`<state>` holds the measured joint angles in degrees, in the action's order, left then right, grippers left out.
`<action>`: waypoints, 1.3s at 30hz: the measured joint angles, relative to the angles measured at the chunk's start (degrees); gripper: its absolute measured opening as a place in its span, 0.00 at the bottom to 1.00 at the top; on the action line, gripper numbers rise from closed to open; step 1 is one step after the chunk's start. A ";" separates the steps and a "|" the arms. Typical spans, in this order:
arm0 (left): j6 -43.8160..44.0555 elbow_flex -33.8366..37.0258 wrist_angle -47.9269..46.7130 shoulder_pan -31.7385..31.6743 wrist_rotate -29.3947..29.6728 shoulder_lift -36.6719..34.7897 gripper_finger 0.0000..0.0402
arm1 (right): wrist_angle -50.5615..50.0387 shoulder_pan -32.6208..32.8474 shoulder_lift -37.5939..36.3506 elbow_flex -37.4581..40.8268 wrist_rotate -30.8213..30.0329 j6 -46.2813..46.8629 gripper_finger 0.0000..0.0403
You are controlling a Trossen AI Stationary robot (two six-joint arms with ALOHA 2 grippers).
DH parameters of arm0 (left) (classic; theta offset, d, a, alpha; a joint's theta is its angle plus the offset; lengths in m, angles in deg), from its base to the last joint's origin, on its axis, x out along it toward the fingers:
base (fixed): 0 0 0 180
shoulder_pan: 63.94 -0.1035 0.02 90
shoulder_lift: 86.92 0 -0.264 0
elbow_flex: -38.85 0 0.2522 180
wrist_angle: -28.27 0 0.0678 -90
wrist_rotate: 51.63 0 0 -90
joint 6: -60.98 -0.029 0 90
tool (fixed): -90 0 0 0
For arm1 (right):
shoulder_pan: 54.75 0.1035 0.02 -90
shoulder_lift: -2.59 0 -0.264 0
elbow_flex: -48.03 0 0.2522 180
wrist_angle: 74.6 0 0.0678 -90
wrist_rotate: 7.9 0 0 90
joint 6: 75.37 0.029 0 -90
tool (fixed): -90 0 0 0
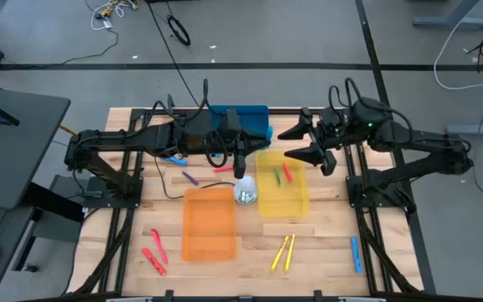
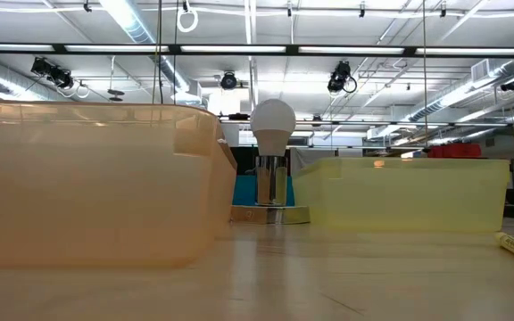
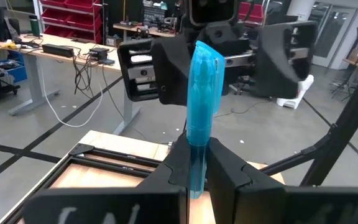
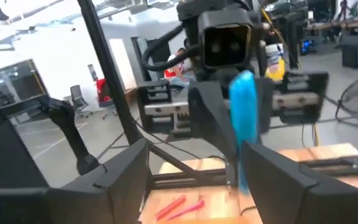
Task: Pick & Place Markers
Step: Put the small blue pen into the yellow bin, then put the small purple pen into the yellow bin
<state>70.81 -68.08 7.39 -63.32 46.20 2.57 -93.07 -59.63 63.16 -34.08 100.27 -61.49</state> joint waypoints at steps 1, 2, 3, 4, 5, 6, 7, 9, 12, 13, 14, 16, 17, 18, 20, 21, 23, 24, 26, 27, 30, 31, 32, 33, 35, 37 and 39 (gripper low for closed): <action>0.00 0.00 0.00 -0.01 -0.16 0.00 0.07 | -0.02 0.57 0.66 -0.82 -0.96 -1.03 0.63; 0.00 0.00 0.00 -0.01 -0.18 0.00 0.07 | 0.10 1.12 1.26 -1.63 -2.29 -2.14 0.63; 0.00 0.00 0.00 -0.01 -0.19 0.00 0.07 | 0.09 1.59 1.83 -2.33 -3.63 -3.39 0.63; 0.00 0.00 0.00 -0.01 -0.19 0.00 0.07 | 0.16 1.94 2.40 -2.98 -4.65 -4.85 0.63; 0.00 0.00 0.00 0.01 -0.22 0.00 0.07 | 0.15 2.20 2.90 -3.40 -5.44 -6.23 0.63; 0.00 0.00 -0.02 0.14 -0.23 0.00 0.07 | -0.04 2.43 3.35 -3.82 -6.09 -7.39 0.63; 0.00 0.00 -0.04 0.27 -0.17 0.00 0.07 | -0.06 2.64 3.70 -4.09 -6.58 -8.35 0.63; 0.00 0.00 0.00 0.60 -0.16 -0.04 0.07 | 0.03 2.78 4.15 -4.34 -7.23 -9.86 0.63; -0.21 0.00 -0.23 1.31 0.23 -0.04 0.07 | 0.06 2.80 4.60 -4.34 -7.27 -10.33 0.63; -0.22 0.00 -0.26 1.51 0.27 -0.04 0.07 | 0.15 2.82 4.69 -4.34 -7.57 -10.43 0.63; -0.22 0.00 -0.26 1.67 0.27 -0.04 0.07 | 0.16 2.84 4.70 -4.34 -7.71 -10.50 0.63; -0.33 0.00 -0.11 2.09 -0.15 -0.04 0.07 | 0.04 2.78 4.72 -4.34 -8.46 -11.38 0.63; -0.43 0.00 -0.07 2.29 -0.31 -0.04 0.07 | -0.23 2.73 4.77 -4.34 -9.07 -11.98 0.63; -0.44 0.00 -0.07 2.34 -0.48 -0.04 0.07 | -0.56 2.69 4.79 -4.34 -9.68 -12.39 0.63; -0.46 0.00 -0.07 2.77 -0.56 -0.04 0.07 | -1.20 2.69 4.49 -4.34 -10.98 -12.99 0.63; -0.57 0.00 -0.07 2.88 -0.55 -0.03 0.07 | -1.62 2.73 4.20 -4.34 -11.66 -13.06 0.63; -0.66 0.00 -0.02 2.87 -0.36 -0.03 0.06 | -2.51 2.76 3.93 -4.34 -12.07 -12.44 0.63; -0.66 0.00 0.00 2.87 -0.34 -0.02 0.06 | -2.76 2.77 3.98 -4.34 -12.17 -11.50 0.63; -0.72 0.00 -0.02 2.84 -0.23 -0.03 0.04 | -2.89 2.73 4.54 -4.34 -11.68 -9.50 0.63; -0.68 0.00 -0.02 2.83 -0.18 -0.02 0.03 | -2.86 2.73 4.82 -4.34 -10.86 -8.91 0.63; -0.66 0.00 0.01 2.83 -0.19 -0.03 0.00 | -2.57 2.73 5.71 -4.34 -9.92 -7.68 0.63; -0.66 0.00 0.02 2.83 -0.19 -0.02 0.00 | -2.48 2.82 5.99 -4.34 -9.72 -7.34 0.63; -0.66 0.00 0.03 2.84 -0.20 -0.02 0.00 | -2.43 2.93 6.31 -4.34 -9.61 -7.16 0.63; -0.63 0.00 0.03 2.87 -0.18 -0.02 0.00 | -2.51 3.10 6.56 -4.34 -9.58 -6.99 0.63; -0.44 0.00 0.02 2.87 -0.19 -0.02 0.00 | -3.76 3.52 6.63 -4.31 -9.39 -7.05 0.63; -0.44 0.00 0.02 3.02 -0.19 -0.02 0.00 | -4.27 4.10 6.57 -4.31 -9.31 -7.26 0.62; -0.48 0.00 0.02 3.26 -0.17 -0.02 0.00 | -4.67 4.52 6.56 -4.31 -9.16 -7.53 0.61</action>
<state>70.33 -68.08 7.42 -60.06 46.04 2.55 -97.75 -55.12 69.73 -38.39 91.11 -69.02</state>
